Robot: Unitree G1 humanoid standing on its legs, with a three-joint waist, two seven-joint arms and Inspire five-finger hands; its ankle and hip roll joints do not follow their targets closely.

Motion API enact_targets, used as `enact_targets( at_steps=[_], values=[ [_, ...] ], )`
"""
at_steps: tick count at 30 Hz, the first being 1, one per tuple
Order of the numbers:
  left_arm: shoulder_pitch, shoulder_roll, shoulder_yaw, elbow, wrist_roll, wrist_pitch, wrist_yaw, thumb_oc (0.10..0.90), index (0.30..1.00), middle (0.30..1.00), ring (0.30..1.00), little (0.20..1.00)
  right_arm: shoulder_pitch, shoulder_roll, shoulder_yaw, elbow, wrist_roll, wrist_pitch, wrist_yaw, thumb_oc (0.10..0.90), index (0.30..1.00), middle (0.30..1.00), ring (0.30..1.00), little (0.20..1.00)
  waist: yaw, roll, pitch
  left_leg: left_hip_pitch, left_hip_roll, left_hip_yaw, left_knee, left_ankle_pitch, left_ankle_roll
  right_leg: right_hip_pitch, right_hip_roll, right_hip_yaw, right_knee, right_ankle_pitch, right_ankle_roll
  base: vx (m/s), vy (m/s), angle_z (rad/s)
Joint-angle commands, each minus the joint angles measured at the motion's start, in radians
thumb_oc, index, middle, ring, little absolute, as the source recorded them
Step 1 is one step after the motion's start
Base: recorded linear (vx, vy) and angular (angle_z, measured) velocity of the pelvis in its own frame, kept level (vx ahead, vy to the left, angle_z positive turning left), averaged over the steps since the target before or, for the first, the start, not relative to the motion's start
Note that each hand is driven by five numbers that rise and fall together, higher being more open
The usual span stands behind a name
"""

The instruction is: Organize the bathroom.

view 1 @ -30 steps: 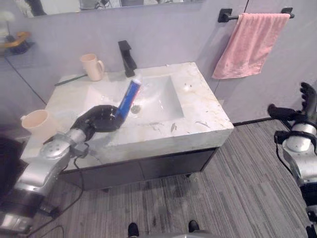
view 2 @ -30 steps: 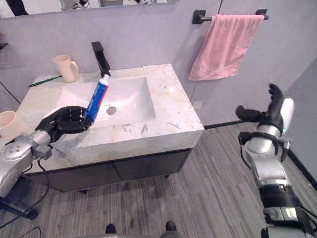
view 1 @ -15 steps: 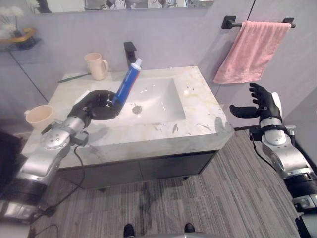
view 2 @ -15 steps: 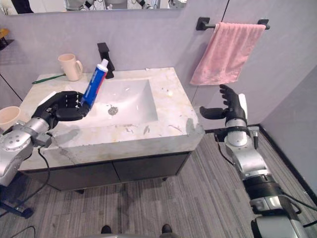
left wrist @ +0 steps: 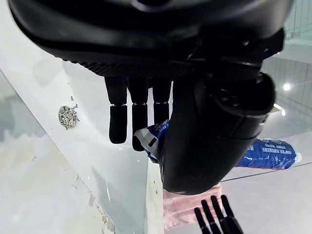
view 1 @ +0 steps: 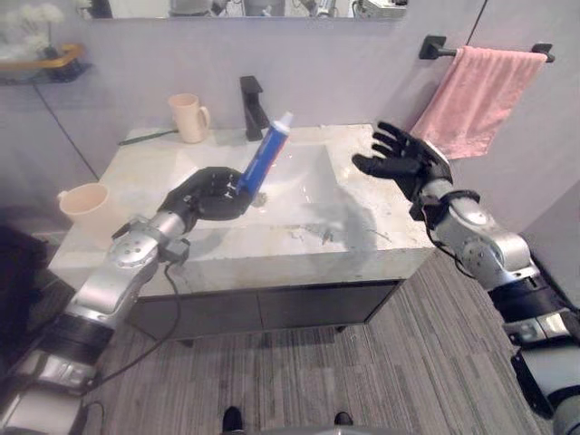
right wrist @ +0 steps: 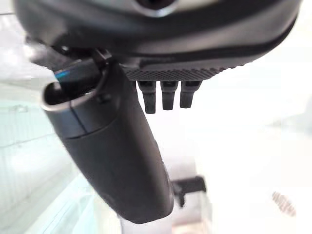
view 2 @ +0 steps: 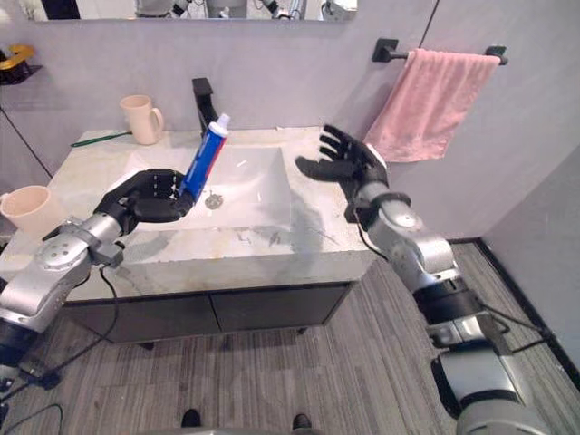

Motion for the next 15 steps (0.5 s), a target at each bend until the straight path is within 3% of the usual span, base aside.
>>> enact_targets(
  at_steps=[1, 10, 15],
  values=[
    [-0.209, -0.008, -0.005, 0.046, -0.004, -0.175, 0.019, 0.400, 0.300, 0.300, 0.300, 0.300, -0.189, -0.034, -0.035, -0.047, 0.140, -0.090, 0.000, 0.800, 0.900, 0.900, 0.900, 0.900, 0.017, 0.014, -0.159, 0.043, 0.090, 0.019, 0.000, -0.042, -0.005, -0.016, -0.029, -0.027, -0.001, -0.060, 0.010, 0.00, 0.000, 0.00],
    [-0.235, -0.047, -0.030, 0.075, 0.015, -0.166, 0.013, 0.400, 0.300, 0.300, 0.300, 0.300, -0.259, 0.007, -0.045, -0.057, 0.304, -0.019, -0.020, 0.800, 0.900, 0.900, 0.900, 0.900, 0.021, 0.003, -0.178, 0.040, 0.089, 0.016, 0.000, -0.044, 0.000, -0.015, -0.028, -0.026, -0.003, -0.059, 0.011, 0.01, 0.001, 0.00],
    [-0.263, -0.054, -0.051, 0.089, 0.023, -0.164, 0.023, 0.400, 0.300, 0.300, 0.300, 0.300, -0.253, 0.055, -0.019, -0.044, 0.389, 0.085, -0.014, 0.800, 0.900, 0.900, 0.900, 0.900, 0.021, 0.000, -0.183, 0.041, 0.090, 0.019, 0.000, -0.043, 0.002, -0.014, -0.029, -0.027, -0.003, -0.059, 0.010, 0.00, 0.000, 0.00]
  ],
)
